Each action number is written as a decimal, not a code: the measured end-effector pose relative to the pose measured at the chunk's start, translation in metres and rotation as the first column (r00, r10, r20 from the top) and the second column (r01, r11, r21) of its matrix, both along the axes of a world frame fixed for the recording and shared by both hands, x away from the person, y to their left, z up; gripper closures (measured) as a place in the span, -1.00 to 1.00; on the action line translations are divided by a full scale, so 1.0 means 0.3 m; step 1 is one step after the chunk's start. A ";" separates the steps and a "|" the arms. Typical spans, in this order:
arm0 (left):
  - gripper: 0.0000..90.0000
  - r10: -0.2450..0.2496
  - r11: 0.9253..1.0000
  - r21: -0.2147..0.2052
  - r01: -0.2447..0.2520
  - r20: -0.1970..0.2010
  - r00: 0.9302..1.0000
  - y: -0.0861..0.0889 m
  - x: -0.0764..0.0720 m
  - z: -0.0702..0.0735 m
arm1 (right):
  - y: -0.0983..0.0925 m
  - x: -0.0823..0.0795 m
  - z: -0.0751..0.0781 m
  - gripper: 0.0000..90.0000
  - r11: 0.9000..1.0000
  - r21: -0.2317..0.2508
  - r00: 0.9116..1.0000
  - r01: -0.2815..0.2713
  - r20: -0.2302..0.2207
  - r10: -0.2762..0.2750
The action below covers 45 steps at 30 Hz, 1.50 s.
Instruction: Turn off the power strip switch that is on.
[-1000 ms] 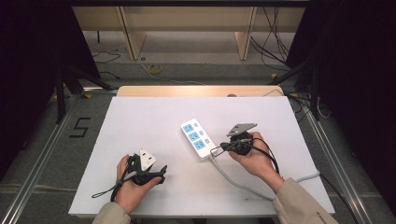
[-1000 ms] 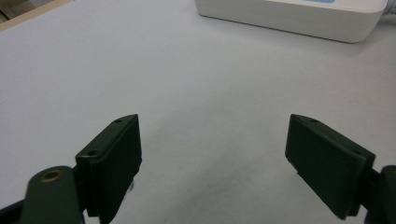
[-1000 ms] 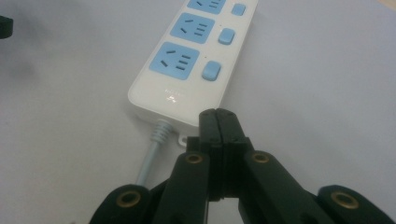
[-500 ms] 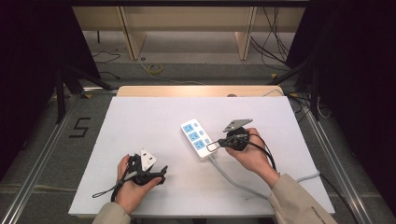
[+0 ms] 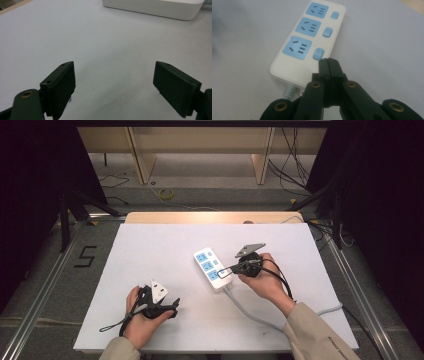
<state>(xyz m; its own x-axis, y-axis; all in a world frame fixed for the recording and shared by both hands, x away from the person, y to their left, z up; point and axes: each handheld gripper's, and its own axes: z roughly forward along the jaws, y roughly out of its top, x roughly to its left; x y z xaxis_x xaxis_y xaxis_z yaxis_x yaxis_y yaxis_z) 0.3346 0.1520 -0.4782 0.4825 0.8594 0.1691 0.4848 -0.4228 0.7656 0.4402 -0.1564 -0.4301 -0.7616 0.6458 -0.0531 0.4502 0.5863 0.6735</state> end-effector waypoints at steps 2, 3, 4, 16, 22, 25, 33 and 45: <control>-0.60 0.000 1.000 -0.001 0.000 0.000 1.000 0.000 0.000 0.000 | 0.002 0.004 -0.002 1.00 1.000 -0.002 1.000 0.001 -0.003 -0.001; -0.60 0.000 1.000 0.000 0.000 0.000 1.000 0.000 0.000 0.000 | 0.004 0.008 -0.004 1.00 1.000 0.000 1.000 0.004 -0.005 -0.004; -0.60 0.000 1.000 0.000 0.000 0.000 1.000 0.000 0.000 0.000 | 0.004 0.010 -0.005 1.00 1.000 -0.002 1.000 0.003 -0.006 -0.003; -0.60 0.000 1.000 0.001 0.000 0.000 1.000 0.000 0.000 0.000 | 0.024 0.039 -0.003 1.00 1.000 -0.003 1.000 0.010 -0.004 -0.010; -0.60 0.002 1.000 -0.003 -0.002 0.002 1.000 0.002 -0.001 0.001 | 0.041 0.063 -0.003 1.00 1.000 -0.012 1.000 0.014 -0.011 -0.014; -0.60 0.003 1.000 -0.004 -0.003 0.001 1.000 0.003 -0.001 0.001 | 0.048 0.073 -0.001 1.00 1.000 -0.014 1.000 0.015 -0.015 -0.016; -0.60 0.000 1.000 -0.003 0.000 0.001 1.000 0.002 0.000 0.001 | 0.061 0.096 -0.006 1.00 1.000 -0.018 1.000 0.021 -0.017 -0.021; -0.60 -0.003 1.000 0.004 0.003 0.000 1.000 0.001 -0.001 0.002 | 0.085 0.121 -0.013 1.00 0.999 -0.031 0.999 0.029 -0.025 -0.029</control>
